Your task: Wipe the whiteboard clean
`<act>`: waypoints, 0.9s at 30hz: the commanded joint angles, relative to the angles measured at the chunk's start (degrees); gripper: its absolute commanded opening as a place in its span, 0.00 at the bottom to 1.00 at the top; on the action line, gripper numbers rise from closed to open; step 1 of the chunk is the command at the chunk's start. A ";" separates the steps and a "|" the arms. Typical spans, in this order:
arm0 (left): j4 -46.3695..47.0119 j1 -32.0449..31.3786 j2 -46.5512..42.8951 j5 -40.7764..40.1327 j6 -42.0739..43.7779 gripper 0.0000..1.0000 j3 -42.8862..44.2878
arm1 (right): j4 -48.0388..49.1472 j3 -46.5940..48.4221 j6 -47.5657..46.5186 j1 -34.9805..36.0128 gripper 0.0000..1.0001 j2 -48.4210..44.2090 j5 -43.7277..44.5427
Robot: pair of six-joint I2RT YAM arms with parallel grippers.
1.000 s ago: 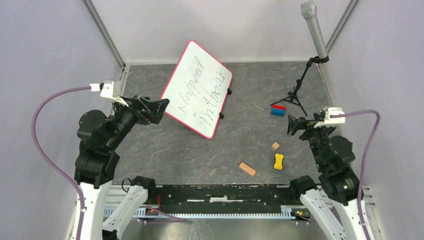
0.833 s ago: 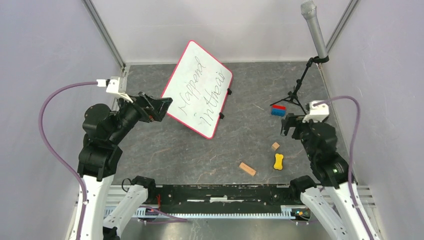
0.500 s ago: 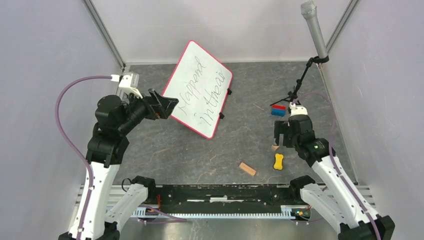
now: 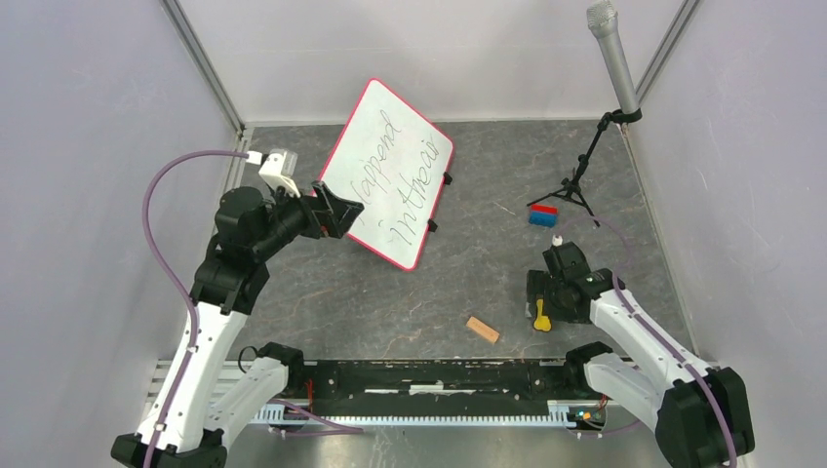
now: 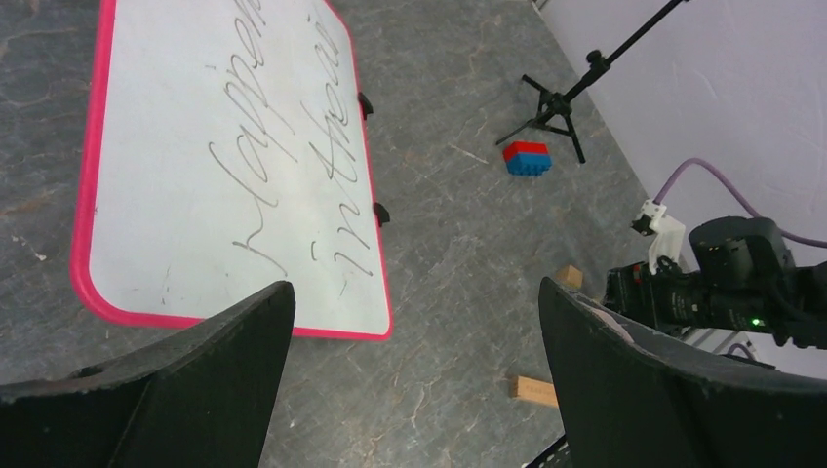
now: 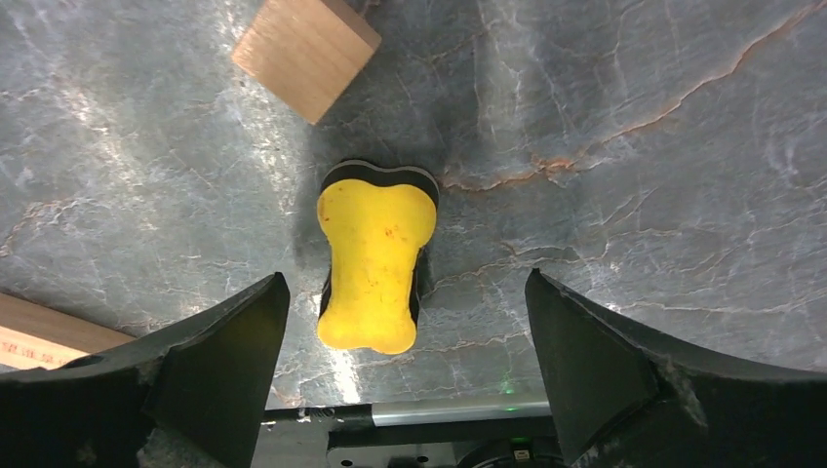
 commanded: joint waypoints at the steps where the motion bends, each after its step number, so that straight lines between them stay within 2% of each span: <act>1: 2.97 -1.61 -0.10 -3.98 4.03 1.00 -1.88 | 1.53 0.31 2.71 1.13 0.91 0.86 0.41; 4: 2.23 -2.26 -0.44 -5.48 5.07 1.00 -2.82 | 2.90 0.40 3.74 2.95 0.73 1.50 2.70; 8: 1.71 -2.46 -0.68 -6.56 5.28 1.00 -3.30 | 4.55 -0.86 6.74 5.77 0.69 1.96 5.87; 17: 3.21 -1.96 0.38 -5.31 3.97 1.00 -3.98 | 5.18 -3.44 12.48 11.51 0.43 0.45 10.93; 21: 4.31 -0.73 0.82 -4.89 3.05 1.00 -4.30 | 5.37 -3.33 11.35 12.42 0.34 -1.71 14.15; 23: 4.81 -0.61 1.19 -5.03 2.57 1.00 -4.14 | 6.17 -2.58 9.41 12.86 0.26 -2.40 13.95; 27: 3.81 -0.62 2.54 -5.51 2.07 1.00 -1.81 | 10.80 -1.36 4.48 14.63 0.19 -3.83 12.02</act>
